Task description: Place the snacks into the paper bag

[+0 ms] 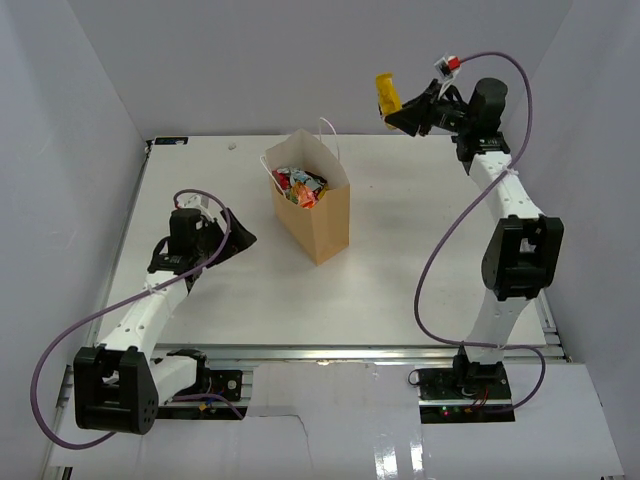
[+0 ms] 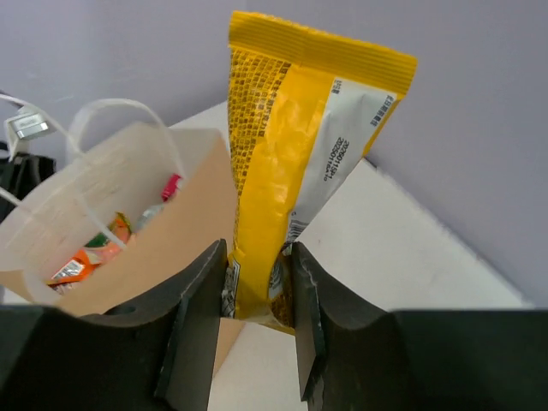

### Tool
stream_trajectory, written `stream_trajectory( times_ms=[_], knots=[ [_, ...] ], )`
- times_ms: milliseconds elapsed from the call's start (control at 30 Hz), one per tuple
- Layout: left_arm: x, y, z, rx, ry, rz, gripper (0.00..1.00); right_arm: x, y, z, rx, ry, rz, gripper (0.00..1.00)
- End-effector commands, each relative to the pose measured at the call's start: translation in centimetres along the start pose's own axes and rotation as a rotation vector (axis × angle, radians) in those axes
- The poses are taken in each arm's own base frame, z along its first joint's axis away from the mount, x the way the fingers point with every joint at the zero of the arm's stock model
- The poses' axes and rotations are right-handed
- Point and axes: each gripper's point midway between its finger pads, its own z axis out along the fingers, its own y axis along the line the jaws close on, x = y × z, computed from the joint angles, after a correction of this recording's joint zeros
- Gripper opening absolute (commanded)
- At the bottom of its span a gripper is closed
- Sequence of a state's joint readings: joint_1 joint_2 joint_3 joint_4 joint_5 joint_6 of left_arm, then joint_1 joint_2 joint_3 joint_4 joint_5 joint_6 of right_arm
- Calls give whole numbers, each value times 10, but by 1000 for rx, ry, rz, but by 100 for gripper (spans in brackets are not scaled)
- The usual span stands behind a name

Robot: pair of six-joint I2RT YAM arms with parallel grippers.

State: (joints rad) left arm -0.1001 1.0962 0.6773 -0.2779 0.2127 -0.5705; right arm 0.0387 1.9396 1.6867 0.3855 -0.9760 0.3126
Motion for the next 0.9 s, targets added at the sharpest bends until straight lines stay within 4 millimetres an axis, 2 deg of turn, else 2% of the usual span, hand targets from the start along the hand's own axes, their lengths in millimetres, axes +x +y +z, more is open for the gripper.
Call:
stream_trajectory(
  times_ms=[0,33,67,100,133,167,200,233,267,300,333,367,433,633,667,733,767,867],
  knots=[
    [-20,-19,-2,79,-57,50,98,-45,82,9,-206,40,-283,11],
    [-20,-20,-2,84,-59,51,98,-50,100,19,-241,39,-366,11],
    [-21,-21,-2,97,-65,54,98,-53,112,21,-231,60,-357,10],
    [-21,-23,-3,103,-68,53,98,-61,137,31,-267,52,-393,10],
    [-23,-24,-5,111,-78,54,98,-65,143,37,-251,49,-445,10],
    [-21,-24,-5,114,-77,53,98,-66,154,42,-256,52,-468,10],
    [-21,-25,-7,119,-79,53,98,-63,179,51,-286,65,-474,9],
    [-22,-28,-11,130,-93,55,98,-63,189,55,-287,65,-494,9],
    [-21,-26,-12,130,-95,54,98,-64,192,61,-256,66,-521,8],
    [-20,-26,-14,130,-99,56,98,-56,209,70,-276,78,-516,8],
    [-19,-26,-15,132,-102,54,98,-48,212,76,-271,91,-513,8],
    [-20,-28,-18,140,-111,52,98,-42,206,81,-226,107,-504,8],
    [-16,-27,-20,143,-106,47,98,-31,213,91,-209,125,-492,8],
    [-11,-26,-31,146,-123,34,98,2,195,104,-63,179,-445,9],
    [-11,-25,-32,143,-126,31,98,4,187,106,-23,184,-441,11],
    [-10,-26,-36,147,-134,25,98,13,183,107,-1,205,-431,23],
    [-10,-26,-37,149,-137,26,98,16,183,107,-1,211,-427,25],
    [-13,-27,-41,147,-147,25,98,20,183,103,6,221,-415,42]
  ],
)
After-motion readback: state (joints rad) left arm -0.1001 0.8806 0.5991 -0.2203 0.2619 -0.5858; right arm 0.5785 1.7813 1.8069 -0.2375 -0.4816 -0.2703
